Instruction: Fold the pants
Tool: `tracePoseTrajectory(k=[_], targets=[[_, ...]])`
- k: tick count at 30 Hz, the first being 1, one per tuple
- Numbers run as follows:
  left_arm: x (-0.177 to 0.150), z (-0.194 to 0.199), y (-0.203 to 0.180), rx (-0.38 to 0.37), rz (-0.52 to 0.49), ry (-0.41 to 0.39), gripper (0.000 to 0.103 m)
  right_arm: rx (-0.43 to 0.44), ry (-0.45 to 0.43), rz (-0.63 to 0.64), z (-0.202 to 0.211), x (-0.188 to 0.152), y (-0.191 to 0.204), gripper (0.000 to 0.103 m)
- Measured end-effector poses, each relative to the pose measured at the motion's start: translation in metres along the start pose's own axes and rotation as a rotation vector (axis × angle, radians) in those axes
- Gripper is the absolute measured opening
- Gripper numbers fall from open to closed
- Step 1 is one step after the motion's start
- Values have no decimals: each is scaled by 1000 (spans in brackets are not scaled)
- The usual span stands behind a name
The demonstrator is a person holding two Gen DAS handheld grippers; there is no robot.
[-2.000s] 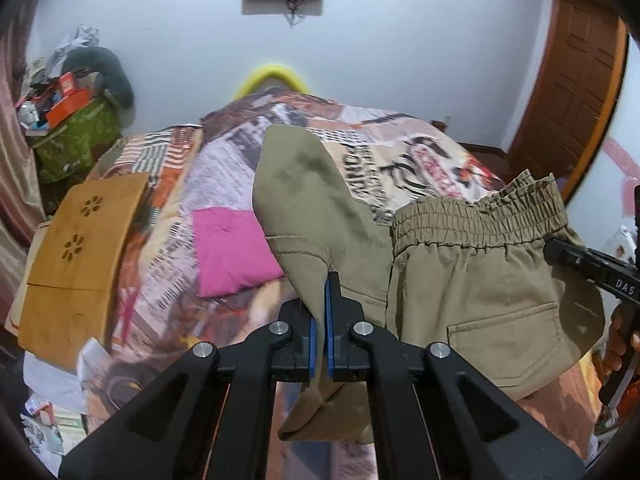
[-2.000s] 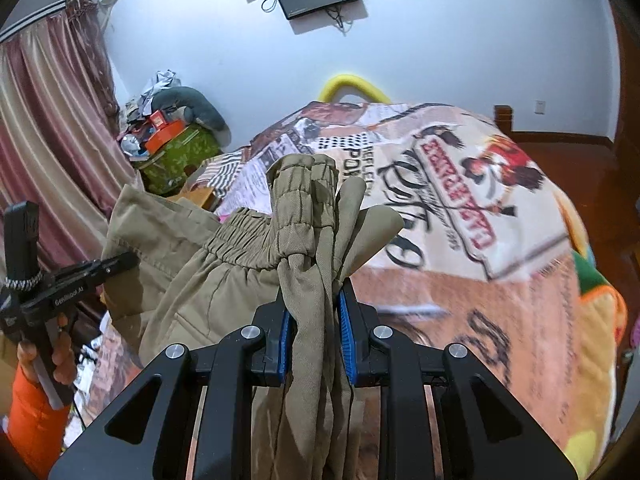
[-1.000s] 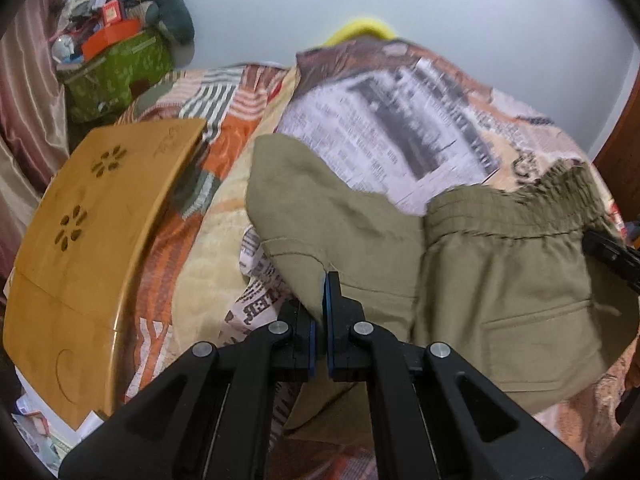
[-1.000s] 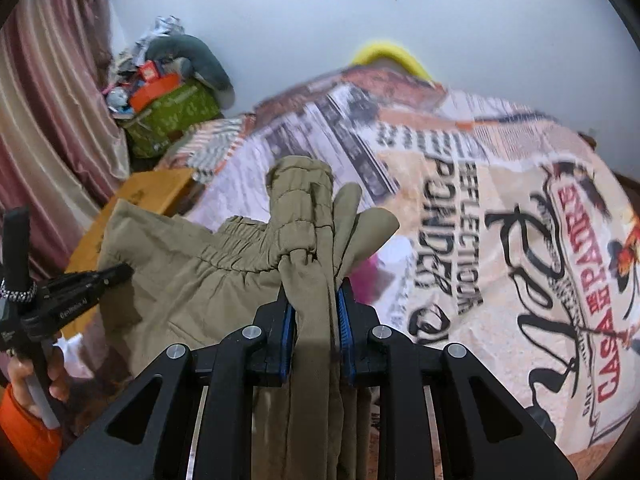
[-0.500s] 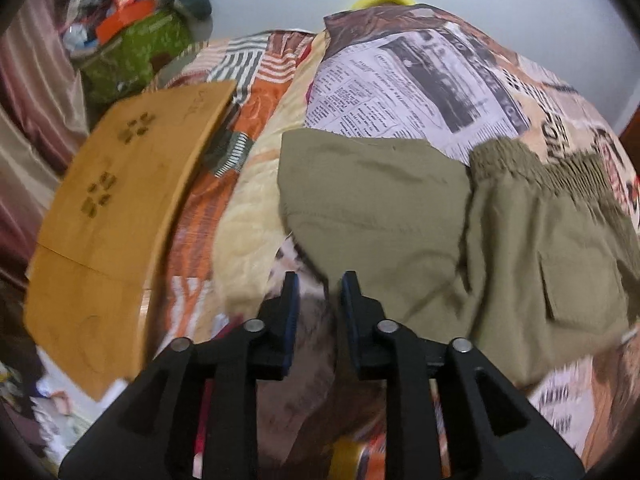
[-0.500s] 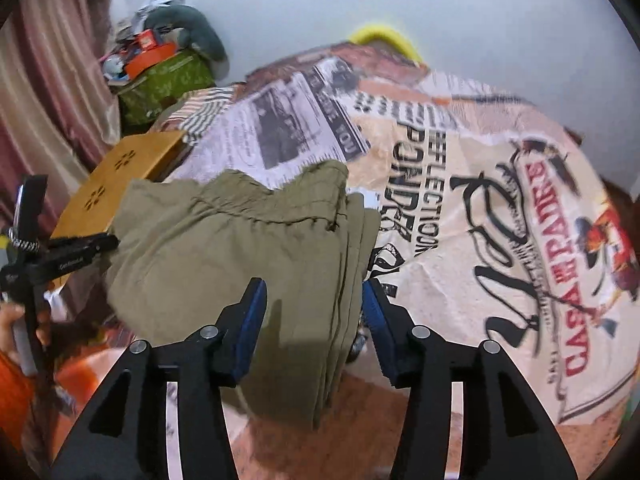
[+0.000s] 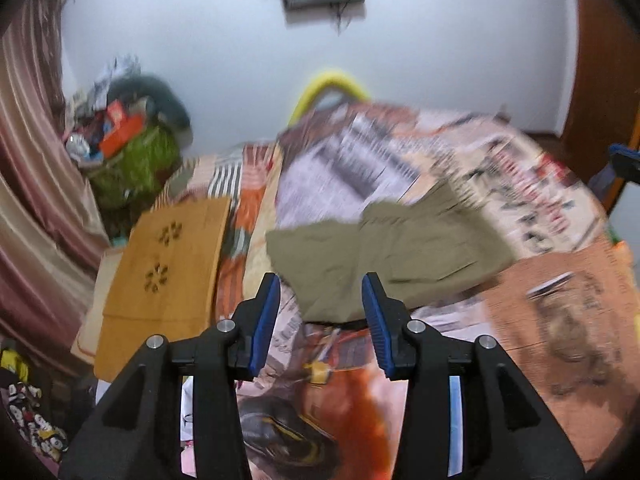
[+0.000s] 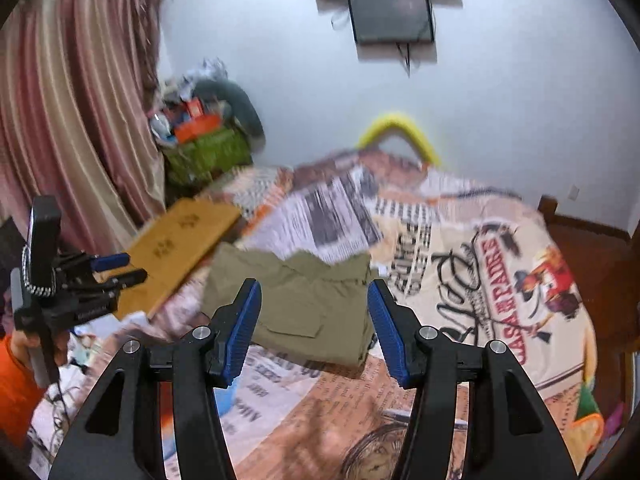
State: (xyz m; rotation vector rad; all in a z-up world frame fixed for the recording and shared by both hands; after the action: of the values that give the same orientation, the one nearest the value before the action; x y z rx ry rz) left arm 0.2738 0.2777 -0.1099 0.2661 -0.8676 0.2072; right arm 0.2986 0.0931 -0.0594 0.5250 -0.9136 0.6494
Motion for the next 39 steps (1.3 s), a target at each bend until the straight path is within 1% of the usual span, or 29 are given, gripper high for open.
tracePoseTrajectory(k=[1,4,5,6,9,11,12,14,17,21,23,27,28,29,30,31,33,35,37,39], targets=[[5,23,-4,-15,8,-37,43,7,-35,8,19,5,7,51],[15,72,-13,-40,19,-130,43,11,-112,35,56,11,24,51],[17,95,-17,-51,22,-171,43,16,-141,43,70,13,31,51],[18,109,-20,-58,23,-195,44,23,-168,48,84,15,38,51],[17,160,-28,-71,25,-291,47,39,-238,72,118,13,55,51],[12,189,-35,-58,23,-347,49,48,-290,95,143,10,68,51],[9,202,-37,-54,29,-373,52,42,-313,102,153,7,73,51],[0,227,-42,-56,42,-423,54,43,-346,112,169,0,82,51],[-16,263,-51,-54,48,-497,55,37,-386,118,190,-13,94,51],[-34,298,-59,-57,58,-568,58,43,-429,114,209,-29,111,51],[-42,312,-63,-62,68,-597,61,43,-446,113,213,-34,115,51],[-53,328,-62,-86,98,-624,71,10,-468,133,222,-40,126,52],[-56,332,-61,-86,105,-632,77,4,-469,128,224,-40,128,58],[-58,336,-61,-84,109,-639,80,3,-472,119,226,-40,128,63],[-60,338,-60,-80,114,-647,87,2,-481,106,230,-41,128,74],[-62,341,-59,-75,119,-654,94,-2,-497,93,233,-41,128,79],[-65,344,-56,-76,131,-659,100,-26,-514,91,239,-41,128,82],[-66,344,-53,-81,143,-652,101,-55,-521,100,241,-39,131,88],[-70,348,-54,-80,151,-648,102,-60,-528,99,246,-41,134,98],[-72,348,-52,-79,161,-645,102,-65,-536,100,247,-43,136,103]])
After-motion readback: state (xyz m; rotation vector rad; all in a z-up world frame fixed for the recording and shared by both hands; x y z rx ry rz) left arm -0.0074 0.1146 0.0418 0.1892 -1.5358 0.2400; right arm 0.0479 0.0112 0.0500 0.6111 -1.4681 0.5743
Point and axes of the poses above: each gripper's, at about its wrist camera, not at the fingertips, and z roughly against the way its jaws point, y to its left, x to its top, the point moved 2 cm from there along -z, roughly the way its jaws point, and after that the axes turned 5 degrees about -y, right-handed, at the moved point
